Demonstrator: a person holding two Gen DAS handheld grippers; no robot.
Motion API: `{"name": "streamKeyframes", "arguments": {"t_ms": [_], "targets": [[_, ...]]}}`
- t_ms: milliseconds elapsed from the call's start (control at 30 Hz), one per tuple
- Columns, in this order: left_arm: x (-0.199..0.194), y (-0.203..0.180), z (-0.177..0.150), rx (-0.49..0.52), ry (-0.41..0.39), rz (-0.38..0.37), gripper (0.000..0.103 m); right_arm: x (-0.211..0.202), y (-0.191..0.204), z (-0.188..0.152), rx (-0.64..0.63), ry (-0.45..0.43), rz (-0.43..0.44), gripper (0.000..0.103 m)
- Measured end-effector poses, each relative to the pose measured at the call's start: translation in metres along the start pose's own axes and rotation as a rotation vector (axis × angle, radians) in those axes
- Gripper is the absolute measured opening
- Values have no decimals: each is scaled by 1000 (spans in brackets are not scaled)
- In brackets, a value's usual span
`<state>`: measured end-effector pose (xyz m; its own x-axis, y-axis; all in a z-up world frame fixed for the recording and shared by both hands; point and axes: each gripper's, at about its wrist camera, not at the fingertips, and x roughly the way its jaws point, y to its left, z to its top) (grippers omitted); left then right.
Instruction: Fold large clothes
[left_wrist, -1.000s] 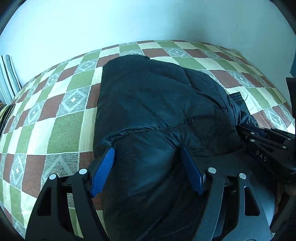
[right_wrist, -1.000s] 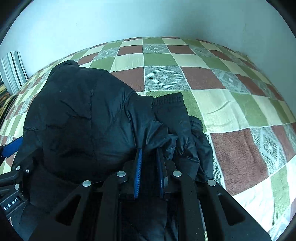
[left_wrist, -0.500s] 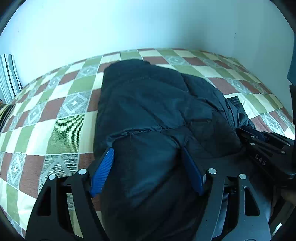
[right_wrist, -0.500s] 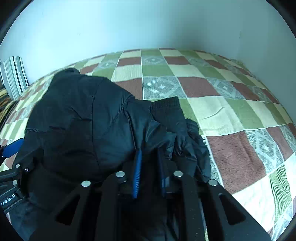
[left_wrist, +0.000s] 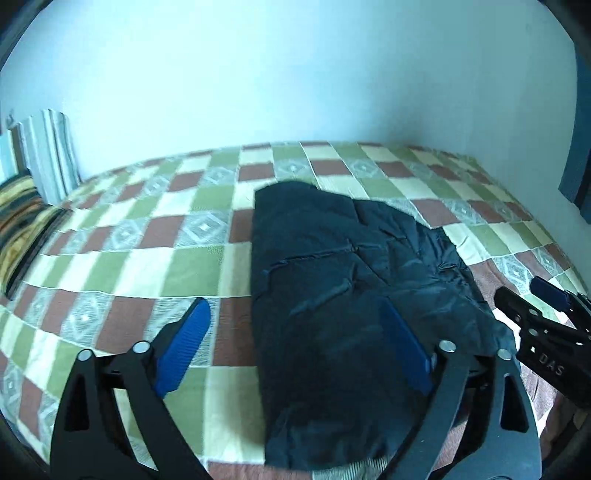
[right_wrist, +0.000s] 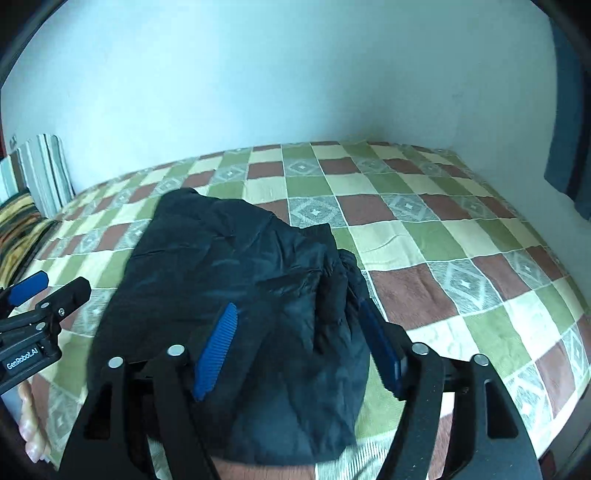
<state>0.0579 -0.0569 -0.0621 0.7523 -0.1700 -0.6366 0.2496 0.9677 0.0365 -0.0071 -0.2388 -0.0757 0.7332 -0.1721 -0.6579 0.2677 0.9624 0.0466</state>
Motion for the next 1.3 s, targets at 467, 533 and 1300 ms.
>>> {"name": "streamKeyframes", "arguments": {"t_ms": [467, 533, 1300], "targets": [[-85, -15, -27, 23, -92, 65, 100, -74, -14, -21, 18, -57, -13, 79], [-89, -17, -27, 28, -95, 56, 100, -79, -15, -23, 21, -66, -9, 80], [-93, -18, -31, -2, -81, 12, 100, -85, -14, -26, 5, -73, -16, 79]]}}
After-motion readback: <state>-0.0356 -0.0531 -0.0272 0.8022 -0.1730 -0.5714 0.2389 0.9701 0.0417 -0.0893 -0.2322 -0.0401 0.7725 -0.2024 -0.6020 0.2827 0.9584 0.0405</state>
